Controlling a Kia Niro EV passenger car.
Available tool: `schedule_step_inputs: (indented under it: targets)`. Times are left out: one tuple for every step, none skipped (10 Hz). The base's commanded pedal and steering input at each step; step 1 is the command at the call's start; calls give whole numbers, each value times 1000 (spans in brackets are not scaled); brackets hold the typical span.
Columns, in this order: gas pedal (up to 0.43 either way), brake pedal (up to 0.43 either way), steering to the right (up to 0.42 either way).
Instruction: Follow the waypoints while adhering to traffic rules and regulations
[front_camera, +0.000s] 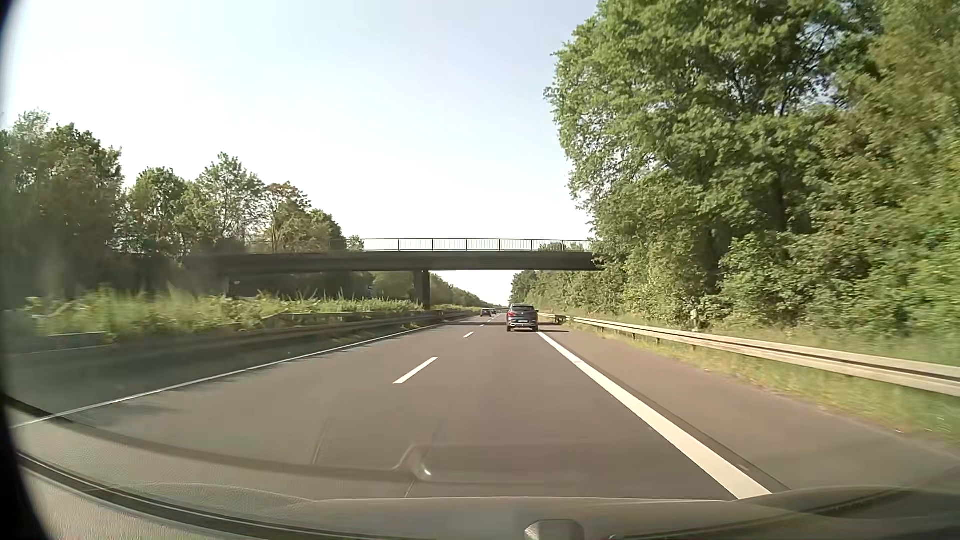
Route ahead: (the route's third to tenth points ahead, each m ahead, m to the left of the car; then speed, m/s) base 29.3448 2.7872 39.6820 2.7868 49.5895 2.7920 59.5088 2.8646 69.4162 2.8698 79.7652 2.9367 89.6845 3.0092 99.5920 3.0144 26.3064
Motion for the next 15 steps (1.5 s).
schedule_step_inputs:
  targets:
    - [228,30,-1]
    - [228,30,-1]
    - [228,30,-1]
    - [228,30,-2]
    - [228,30,-1]
    - [228,30,-1]
    - [228,30,-1]
    - [228,30,-1]
    - [228,24,-1]
    - [228,24,-1]
    - [228,30,-1]
    - [228,30,-1]
    - [228,30,-1]
    - [228,30,-1]
    - [228,30,-1]
